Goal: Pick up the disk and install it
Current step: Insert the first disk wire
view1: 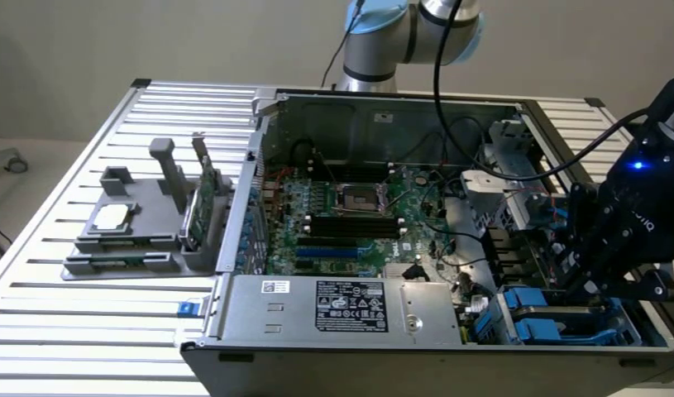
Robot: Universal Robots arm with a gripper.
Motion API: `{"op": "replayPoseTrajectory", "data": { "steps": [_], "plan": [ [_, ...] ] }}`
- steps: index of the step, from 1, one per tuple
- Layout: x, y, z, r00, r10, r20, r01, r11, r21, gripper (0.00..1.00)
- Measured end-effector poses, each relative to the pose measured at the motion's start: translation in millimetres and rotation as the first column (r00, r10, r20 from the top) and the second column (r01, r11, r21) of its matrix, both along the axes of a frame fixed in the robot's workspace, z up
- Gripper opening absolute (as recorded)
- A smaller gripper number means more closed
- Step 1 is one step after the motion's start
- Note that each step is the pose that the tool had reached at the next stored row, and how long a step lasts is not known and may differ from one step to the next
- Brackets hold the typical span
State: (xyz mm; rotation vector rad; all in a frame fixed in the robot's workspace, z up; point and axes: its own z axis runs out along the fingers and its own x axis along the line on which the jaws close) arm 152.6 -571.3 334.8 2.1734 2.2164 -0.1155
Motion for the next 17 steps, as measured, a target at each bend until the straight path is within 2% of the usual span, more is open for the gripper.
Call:
{"op": "replayPoseTrajectory", "data": {
  "steps": [17],
  "plan": [
    [0.0,0.5,-0.4,0.9999,0.017,0.0,-0.017,0.9999,0.0002,0.17]
  ]
}}
